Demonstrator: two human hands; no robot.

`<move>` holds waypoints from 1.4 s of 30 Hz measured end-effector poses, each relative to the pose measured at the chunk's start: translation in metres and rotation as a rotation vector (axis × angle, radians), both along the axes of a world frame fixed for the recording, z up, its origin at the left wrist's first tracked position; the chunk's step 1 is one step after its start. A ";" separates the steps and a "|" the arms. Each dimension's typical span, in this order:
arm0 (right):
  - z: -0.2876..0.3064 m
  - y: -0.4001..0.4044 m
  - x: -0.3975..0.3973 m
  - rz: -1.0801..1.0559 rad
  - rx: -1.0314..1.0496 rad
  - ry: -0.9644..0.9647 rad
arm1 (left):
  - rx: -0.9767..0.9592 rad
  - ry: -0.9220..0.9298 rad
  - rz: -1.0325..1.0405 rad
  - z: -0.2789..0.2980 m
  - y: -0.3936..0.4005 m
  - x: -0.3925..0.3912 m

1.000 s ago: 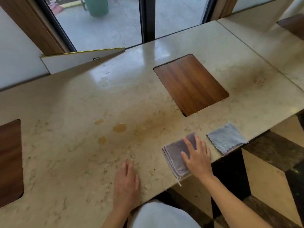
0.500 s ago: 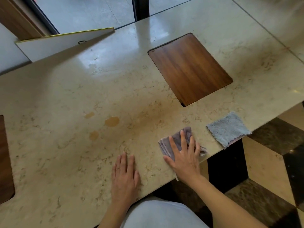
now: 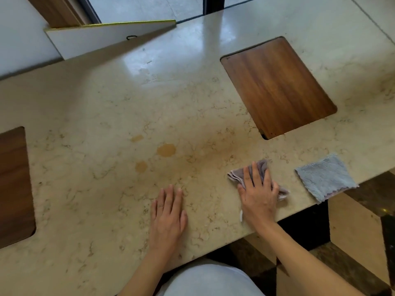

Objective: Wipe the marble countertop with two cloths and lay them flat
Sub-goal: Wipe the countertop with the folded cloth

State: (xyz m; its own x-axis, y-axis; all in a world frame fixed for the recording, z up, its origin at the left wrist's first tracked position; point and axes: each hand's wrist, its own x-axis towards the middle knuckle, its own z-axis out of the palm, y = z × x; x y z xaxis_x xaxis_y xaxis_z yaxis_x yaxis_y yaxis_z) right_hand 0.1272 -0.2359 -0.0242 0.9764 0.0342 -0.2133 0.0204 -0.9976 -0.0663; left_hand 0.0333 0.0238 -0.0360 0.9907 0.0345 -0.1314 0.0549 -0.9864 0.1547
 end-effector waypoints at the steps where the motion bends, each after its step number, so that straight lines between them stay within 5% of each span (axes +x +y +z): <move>1: -0.001 0.004 0.002 -0.002 0.004 -0.007 | 0.009 -0.002 -0.004 -0.003 0.003 0.003; 6: -0.001 0.043 0.016 0.065 0.029 -0.035 | 0.037 -0.009 -0.017 -0.009 0.008 0.003; 15: -0.015 0.119 0.025 0.673 0.163 -0.143 | -0.112 -0.066 0.008 -0.001 0.015 0.003; 19: -0.017 0.111 0.059 0.529 0.128 -0.141 | -0.125 -0.122 0.081 0.004 0.037 0.007; 25: -0.011 0.146 0.135 0.166 0.107 -0.052 | -0.062 -0.051 0.600 0.006 0.160 0.040; 28: -0.011 0.174 0.149 0.106 0.138 -0.051 | -0.048 -0.058 0.619 0.005 0.214 0.069; 39: -0.017 0.215 0.024 0.687 0.233 -0.079 | 0.010 -0.068 0.551 -0.004 0.227 0.089; 42: -0.017 0.197 0.072 0.589 0.175 -0.097 | 0.007 -0.073 0.554 -0.003 0.226 0.089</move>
